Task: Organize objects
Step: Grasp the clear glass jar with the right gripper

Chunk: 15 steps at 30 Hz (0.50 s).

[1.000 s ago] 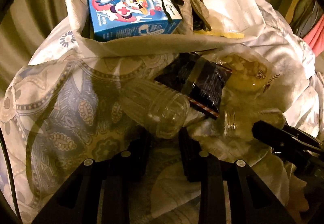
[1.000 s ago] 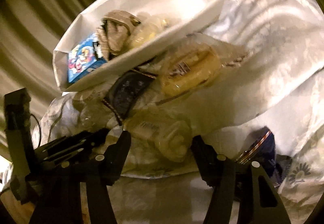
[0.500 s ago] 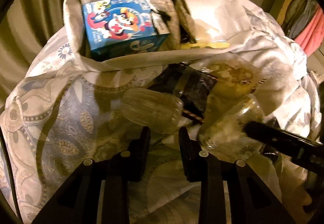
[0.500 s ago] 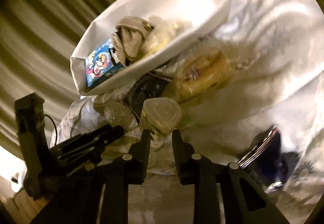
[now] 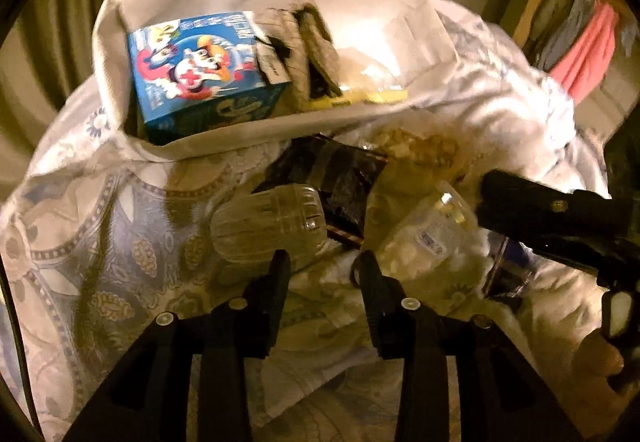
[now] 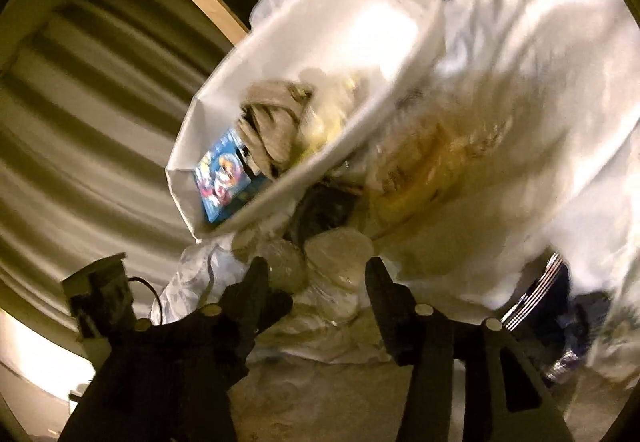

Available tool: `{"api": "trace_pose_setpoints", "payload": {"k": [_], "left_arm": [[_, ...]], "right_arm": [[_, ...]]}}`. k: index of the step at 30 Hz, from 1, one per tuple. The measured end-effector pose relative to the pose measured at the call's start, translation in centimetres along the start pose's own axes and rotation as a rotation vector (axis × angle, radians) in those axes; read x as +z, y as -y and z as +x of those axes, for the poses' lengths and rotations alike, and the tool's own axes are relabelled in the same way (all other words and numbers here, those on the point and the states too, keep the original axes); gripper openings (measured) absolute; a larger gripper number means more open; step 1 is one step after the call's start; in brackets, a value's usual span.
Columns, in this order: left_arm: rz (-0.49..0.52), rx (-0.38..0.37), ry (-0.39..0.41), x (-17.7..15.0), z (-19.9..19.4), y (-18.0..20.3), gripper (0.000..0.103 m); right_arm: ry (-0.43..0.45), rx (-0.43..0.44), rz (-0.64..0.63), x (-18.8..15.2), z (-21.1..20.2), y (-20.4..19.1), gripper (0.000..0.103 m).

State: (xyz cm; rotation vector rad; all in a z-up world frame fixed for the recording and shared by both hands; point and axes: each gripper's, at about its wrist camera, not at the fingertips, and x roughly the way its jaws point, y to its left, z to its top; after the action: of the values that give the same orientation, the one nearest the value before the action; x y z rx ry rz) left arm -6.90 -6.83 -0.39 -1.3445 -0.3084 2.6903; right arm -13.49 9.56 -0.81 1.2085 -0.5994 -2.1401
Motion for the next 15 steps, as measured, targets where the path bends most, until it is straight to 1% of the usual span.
{"api": "trace_pose_setpoints", "payload": {"k": [1,2,3,5,8,10,13,15], "left_arm": [[-0.022,-0.012,0.004,0.0,0.0,-0.5,0.037],[-0.044,-0.015,0.004,0.0,0.1,-1.0,0.037],[-0.056,-0.009,0.0,-0.1,-0.1,-1.5,0.037],[-0.069,0.001,-0.008,-0.3,0.1,-2.2,0.037],[-0.079,-0.009,-0.028,-0.4,0.7,-2.2,0.037],[-0.077,-0.004,-0.034,-0.3,1.1,-2.1,0.037],[-0.094,-0.009,-0.042,-0.3,1.4,-2.2,0.037],[-0.142,-0.019,-0.044,-0.6,1.1,-2.9,0.038]], "right_arm": [[0.011,-0.008,-0.005,0.0,-0.2,-0.1,0.066],[0.024,-0.028,-0.011,0.1,-0.2,-0.2,0.071],[0.03,-0.062,-0.016,0.1,0.1,-0.2,0.071],[-0.008,-0.129,-0.026,0.0,1.6,0.1,0.071],[-0.039,-0.198,-0.03,-0.3,3.2,0.5,0.071],[-0.029,-0.231,-0.042,-0.5,3.3,0.7,0.069],[0.015,-0.29,-0.048,-0.4,2.5,1.1,0.069],[0.01,-0.311,-0.048,-0.5,2.6,1.7,0.07]]}}
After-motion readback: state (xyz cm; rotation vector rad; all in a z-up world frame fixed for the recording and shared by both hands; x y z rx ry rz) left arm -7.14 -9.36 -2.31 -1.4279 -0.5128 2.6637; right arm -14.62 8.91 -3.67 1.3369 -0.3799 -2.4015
